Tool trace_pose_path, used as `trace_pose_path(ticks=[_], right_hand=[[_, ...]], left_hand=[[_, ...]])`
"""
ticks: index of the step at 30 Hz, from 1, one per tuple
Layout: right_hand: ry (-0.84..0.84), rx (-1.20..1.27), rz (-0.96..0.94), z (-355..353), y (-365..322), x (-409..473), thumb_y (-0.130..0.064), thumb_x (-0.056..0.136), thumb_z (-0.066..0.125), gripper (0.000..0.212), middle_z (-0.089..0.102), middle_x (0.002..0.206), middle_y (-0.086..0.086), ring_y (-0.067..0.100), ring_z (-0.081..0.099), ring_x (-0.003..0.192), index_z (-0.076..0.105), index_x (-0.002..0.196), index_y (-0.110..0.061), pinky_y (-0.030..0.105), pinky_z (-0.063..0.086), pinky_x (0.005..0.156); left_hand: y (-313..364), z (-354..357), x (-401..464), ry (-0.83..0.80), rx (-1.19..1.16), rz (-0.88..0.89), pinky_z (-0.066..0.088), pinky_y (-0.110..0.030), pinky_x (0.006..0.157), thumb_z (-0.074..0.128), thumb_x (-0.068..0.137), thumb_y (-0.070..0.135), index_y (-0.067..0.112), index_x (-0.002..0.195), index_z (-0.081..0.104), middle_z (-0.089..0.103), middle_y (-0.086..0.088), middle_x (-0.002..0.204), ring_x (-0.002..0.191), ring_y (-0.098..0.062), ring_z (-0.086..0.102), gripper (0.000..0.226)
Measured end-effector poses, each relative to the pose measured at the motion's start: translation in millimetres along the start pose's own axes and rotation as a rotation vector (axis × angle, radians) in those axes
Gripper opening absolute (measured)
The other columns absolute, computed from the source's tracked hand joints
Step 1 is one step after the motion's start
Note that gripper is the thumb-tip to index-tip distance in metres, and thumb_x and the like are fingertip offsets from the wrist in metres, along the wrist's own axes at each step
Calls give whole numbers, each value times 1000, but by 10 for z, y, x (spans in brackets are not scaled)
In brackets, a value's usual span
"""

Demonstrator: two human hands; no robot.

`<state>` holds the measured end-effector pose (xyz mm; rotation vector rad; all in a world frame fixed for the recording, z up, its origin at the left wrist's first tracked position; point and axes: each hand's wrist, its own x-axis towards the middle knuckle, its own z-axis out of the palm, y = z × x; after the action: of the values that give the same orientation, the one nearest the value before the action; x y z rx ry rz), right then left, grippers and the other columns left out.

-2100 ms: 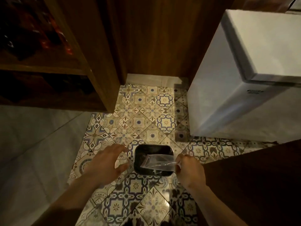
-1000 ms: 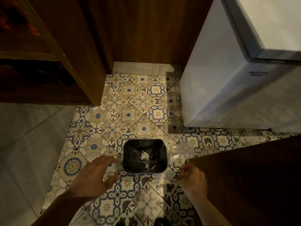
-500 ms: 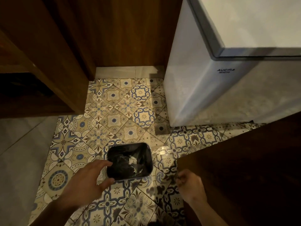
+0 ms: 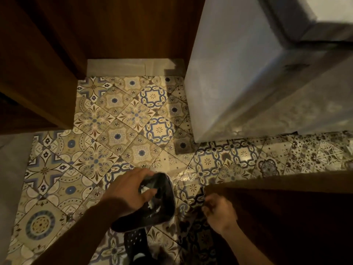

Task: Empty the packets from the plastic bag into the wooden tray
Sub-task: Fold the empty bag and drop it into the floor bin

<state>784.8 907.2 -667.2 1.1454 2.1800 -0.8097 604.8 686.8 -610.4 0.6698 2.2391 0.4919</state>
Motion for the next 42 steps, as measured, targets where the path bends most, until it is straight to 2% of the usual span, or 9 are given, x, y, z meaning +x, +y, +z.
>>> trace_pose_path(ticks=[9, 18, 23, 27, 29, 32, 35, 40, 42], right_hand=[[-57, 31, -4, 583, 68, 1025, -31, 91, 68, 19, 57, 121, 1, 23, 62, 109, 66, 109, -29, 38, 54, 90], [-65, -132, -109, 1313, 387, 2451, -28, 93, 63, 33, 46, 136, 8, 29, 52, 122, 61, 125, -20, 41, 53, 94], [-237, -359, -202, 1667, 592, 3094, -24, 89, 69, 64, 3, 167, 7, 34, 2, 153, 43, 148, -25, 51, 36, 116], [-387, -500, -215, 1968, 751, 3425, -20, 90, 67, 67, -27, 165, 3, 37, -27, 150, 41, 149, -35, 62, 27, 118], [-434, -481, -181, 2061, 803, 3464, -22, 94, 63, 62, -23, 166, 6, 41, -15, 152, 39, 151, -28, 59, 32, 116], [-382, -392, -147, 2189, 801, 3410, -27, 97, 59, 57, 10, 162, 11, 38, 24, 142, 38, 148, -13, 50, 43, 107], [-367, -337, -133, 2256, 816, 3282, -24, 96, 61, 52, 27, 150, 11, 33, 31, 135, 42, 143, -9, 43, 43, 106], [-386, -333, -152, 2296, 866, 3240, -26, 94, 64, 46, -15, 167, 3, 38, -22, 151, 53, 139, -26, 55, 27, 119], [-461, -395, -166, 2331, 893, 3267, -18, 94, 63, 44, -26, 166, 4, 38, -28, 149, 56, 137, -26, 57, 23, 121]], left_hand=[[-156, 486, 1459, -136, 88, -28, 41, -39, 108, 64, 88, 51, 39, 134, 46, 50, 10, 143, 127, -15, 48, 51], [-611, 1757, 2986, -321, 284, 36, 46, -38, 100, 62, 89, 51, 25, 126, 57, 60, -3, 128, 117, -22, 55, 46], [-683, 2367, 3624, -680, 453, -21, 44, -32, 104, 57, 96, 42, 17, 128, 62, 60, -5, 134, 123, -23, 55, 41], [-831, 2627, 3895, -865, 466, -59, 43, -30, 92, 55, 99, 30, 5, 130, 60, 59, -15, 136, 113, -23, 56, 40], [-841, 2629, 3960, -895, 493, -56, 35, -25, 80, 47, 103, 25, -1, 134, 56, 55, -19, 139, 109, -24, 53, 41], [-883, 2481, 3964, -905, 546, -50, 40, -30, 85, 47, 102, 39, 8, 132, 59, 60, -11, 134, 121, -27, 56, 45], [-923, 2408, 3928, -905, 588, -22, 43, -31, 90, 49, 100, 43, 11, 130, 61, 62, -9, 132, 116, -23, 59, 46], [-844, 2284, 3820, -780, 573, 31, 41, -33, 102, 51, 100, 40, 12, 130, 62, 61, -7, 133, 122, -25, 56, 42], [-829, 2304, 3812, -774, 536, 6, 41, -30, 97, 50, 101, 33, 8, 131, 61, 61, -7, 129, 116, -21, 56, 40]])
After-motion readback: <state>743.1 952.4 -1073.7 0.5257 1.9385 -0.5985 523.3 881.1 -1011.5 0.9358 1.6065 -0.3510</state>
